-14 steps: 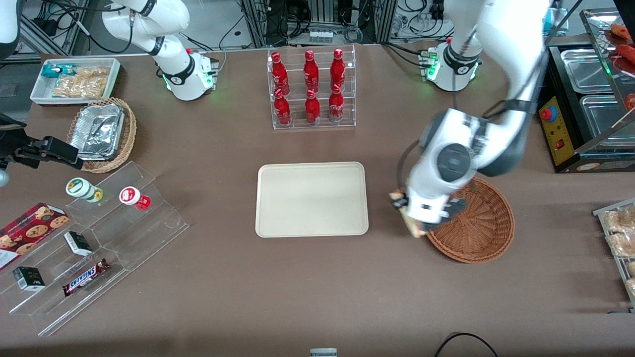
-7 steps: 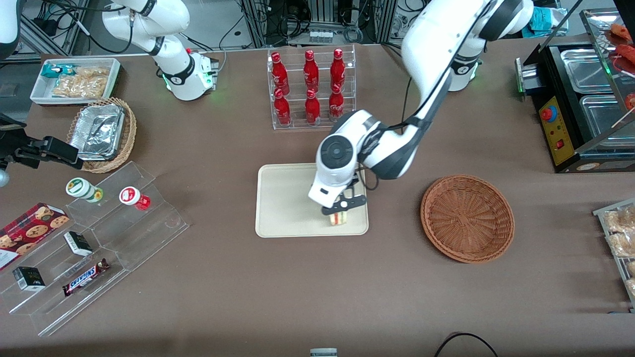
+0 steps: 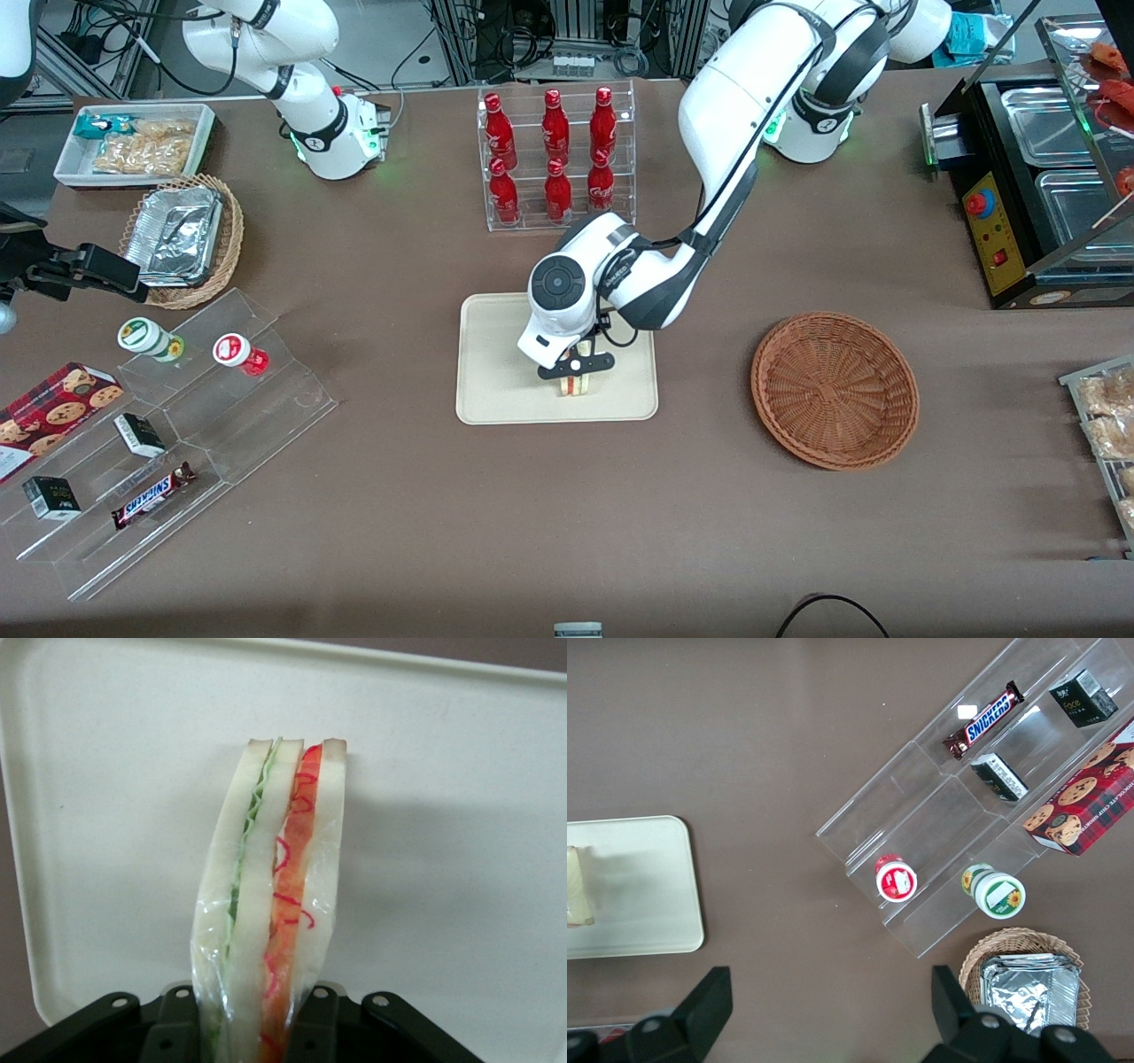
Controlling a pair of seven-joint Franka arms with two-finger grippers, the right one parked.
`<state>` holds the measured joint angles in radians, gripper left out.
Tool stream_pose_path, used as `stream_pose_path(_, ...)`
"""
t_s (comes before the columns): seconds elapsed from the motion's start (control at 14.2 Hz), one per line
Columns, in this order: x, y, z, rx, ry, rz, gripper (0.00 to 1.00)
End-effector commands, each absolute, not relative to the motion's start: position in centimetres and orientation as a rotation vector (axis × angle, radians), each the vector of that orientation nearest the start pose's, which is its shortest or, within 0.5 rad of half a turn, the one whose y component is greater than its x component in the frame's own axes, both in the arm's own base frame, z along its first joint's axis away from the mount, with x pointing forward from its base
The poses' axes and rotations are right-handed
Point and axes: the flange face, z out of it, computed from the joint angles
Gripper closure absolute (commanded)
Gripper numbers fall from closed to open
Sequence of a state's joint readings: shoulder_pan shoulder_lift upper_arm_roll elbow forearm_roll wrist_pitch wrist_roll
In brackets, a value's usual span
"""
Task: Place sandwich from basket to tray
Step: 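Lower the sandwich onto the tray and open the left gripper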
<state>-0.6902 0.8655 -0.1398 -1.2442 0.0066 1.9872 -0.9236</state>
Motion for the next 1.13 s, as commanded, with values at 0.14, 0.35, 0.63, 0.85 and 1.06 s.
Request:
stream_pose_path(0.14, 52.6, -53.7, 22.7, -3.112, -0.179, 0.203, 0.67)
stream_pose_path(0.35, 52.6, -53.6, 22.8, -3.109, -0.185, 0.203, 0.52)
stream_pose_path(0.63, 52.8, -53.3, 26.5, -3.116, -0.180, 0.168, 0.00)
stream_pose_path(0.85, 52.5, -50.7, 34.1, -3.086, -0.178, 0.181, 0.01)
stream_pose_path(1.06, 53.7, -43.9, 42.1, -3.076, -0.182, 0.179, 0.01)
